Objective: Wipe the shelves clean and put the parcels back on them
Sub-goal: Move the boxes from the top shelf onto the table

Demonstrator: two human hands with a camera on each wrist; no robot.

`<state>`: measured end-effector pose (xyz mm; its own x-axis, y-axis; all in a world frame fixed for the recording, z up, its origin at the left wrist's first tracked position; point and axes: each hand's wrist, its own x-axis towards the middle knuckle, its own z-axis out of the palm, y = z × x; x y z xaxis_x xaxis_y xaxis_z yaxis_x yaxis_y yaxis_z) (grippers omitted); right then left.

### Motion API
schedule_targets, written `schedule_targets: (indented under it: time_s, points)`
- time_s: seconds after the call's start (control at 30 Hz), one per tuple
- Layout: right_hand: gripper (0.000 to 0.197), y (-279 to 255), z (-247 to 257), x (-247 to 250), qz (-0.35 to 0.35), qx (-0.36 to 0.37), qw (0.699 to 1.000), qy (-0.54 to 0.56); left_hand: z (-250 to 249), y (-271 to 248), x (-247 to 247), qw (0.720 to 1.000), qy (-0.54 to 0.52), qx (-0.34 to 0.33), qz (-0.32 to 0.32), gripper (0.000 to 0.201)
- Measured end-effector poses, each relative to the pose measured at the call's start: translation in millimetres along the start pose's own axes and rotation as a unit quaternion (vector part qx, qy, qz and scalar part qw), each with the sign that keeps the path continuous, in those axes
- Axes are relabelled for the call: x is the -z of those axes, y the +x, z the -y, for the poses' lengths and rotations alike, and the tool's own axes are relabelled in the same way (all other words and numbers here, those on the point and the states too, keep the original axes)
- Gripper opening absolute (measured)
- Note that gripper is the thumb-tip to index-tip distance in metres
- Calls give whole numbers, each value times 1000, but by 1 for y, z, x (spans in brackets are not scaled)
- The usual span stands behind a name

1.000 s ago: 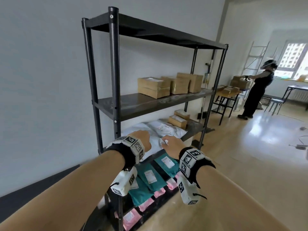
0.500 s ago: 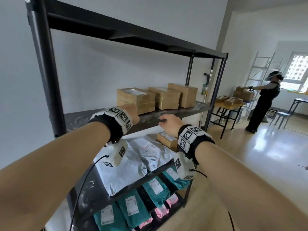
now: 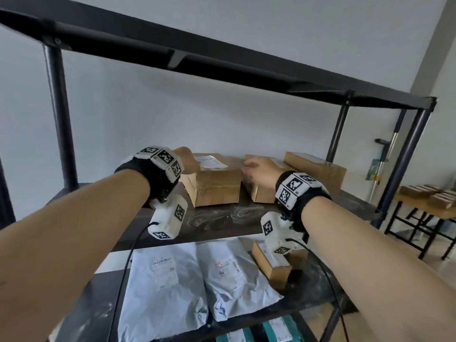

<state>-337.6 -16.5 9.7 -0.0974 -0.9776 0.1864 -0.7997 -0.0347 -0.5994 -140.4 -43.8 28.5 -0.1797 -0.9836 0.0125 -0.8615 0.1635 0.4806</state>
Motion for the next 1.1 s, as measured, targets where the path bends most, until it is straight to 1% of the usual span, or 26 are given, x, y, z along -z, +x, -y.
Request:
schedule_targets:
  time_s: [0.07,0.13,0.17,0.23,0.3,0.4,0.53,0.6,0.63,0.67,0.77,0.83,0.9,0.97,1.03,1.1]
  points:
    - [35,22,-9,4,16,-5,998,59,-8,13,-3,998,-59,36,4,17]
    - [33,43,-15,5,24,-12,996,85,-13,27,-5,993,-99,70,4,18]
    - [33,53,-17,5,30,-16,995,90,-14,34,-5,989,-120,82,3,24]
    - [33,71,-19,4,51,-31,994,93,-15,49,-5,978,-176,115,19,43]
    - [37,90,-21,-2,85,-66,986,131,-14,64,-6,966,-211,146,38,52]
    - [53,120,-26,-18,129,-114,965,197,-8,84,-11,954,-239,173,49,54]
    - [62,143,-31,-33,159,-147,949,230,3,97,-20,940,-271,196,68,52]
    - [67,157,-38,-39,183,-163,938,244,7,99,-22,937,-281,193,75,49]
    - [69,155,-38,-39,198,-172,931,255,9,98,-23,936,-286,191,80,46]
    - [67,154,-39,-40,209,-187,920,274,10,96,-23,933,-295,188,87,44]
    - [47,143,-39,-36,202,-199,905,318,13,91,-25,910,-354,189,103,40]
    - [47,142,-42,-38,197,-193,903,329,13,86,-25,898,-378,194,111,40]
    - [47,137,-40,-38,195,-186,901,340,14,84,-25,896,-383,193,113,39]
    - [39,132,-36,-36,190,-171,901,350,15,82,-24,899,-379,189,111,37]
    - [28,124,-34,-32,191,-137,906,351,16,76,-21,901,-380,182,106,35]
    - [27,117,-31,-26,181,-97,914,349,13,64,-15,906,-376,171,90,35]
